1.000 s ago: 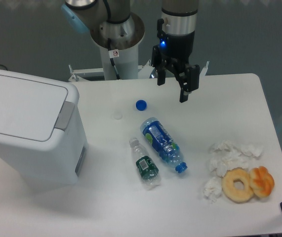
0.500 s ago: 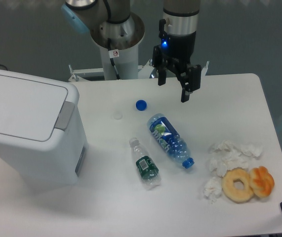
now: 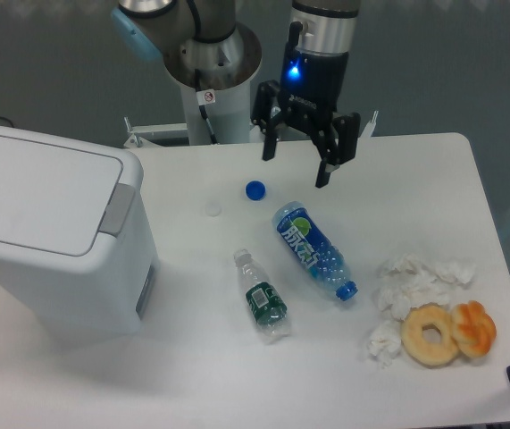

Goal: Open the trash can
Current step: 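Move the open gripper toward the trash bin lid edge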

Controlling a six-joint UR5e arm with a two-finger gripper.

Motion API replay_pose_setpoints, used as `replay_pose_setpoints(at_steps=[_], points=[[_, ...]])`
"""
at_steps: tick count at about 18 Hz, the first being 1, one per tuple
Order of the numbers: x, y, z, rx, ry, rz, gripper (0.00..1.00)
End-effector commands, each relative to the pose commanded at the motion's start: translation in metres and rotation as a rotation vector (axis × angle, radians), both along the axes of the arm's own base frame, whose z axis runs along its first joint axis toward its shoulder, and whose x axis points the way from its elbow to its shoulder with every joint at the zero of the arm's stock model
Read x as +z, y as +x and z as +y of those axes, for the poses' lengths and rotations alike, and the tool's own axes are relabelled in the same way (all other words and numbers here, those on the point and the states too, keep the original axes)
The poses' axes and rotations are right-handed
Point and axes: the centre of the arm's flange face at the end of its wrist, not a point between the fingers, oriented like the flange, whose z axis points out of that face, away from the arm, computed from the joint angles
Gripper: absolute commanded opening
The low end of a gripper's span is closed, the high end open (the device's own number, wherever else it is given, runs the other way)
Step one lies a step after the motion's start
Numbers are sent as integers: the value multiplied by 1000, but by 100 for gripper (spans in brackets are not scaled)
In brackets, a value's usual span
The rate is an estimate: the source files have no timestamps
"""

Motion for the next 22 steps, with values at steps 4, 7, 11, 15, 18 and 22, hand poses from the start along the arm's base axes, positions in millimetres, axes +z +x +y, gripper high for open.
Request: replay_pose_setpoints(at_steps=[4,7,11,15,18,22], points=[[4,15,10,139,6,-123,100],[9,34,29,177,16,-187,100],[10,43,35,228,22,-250,100],[7,48,42,382,16,-393,100],[2,59,52,392,15,-452,100],[-4,70,66,418,3,-523,100]])
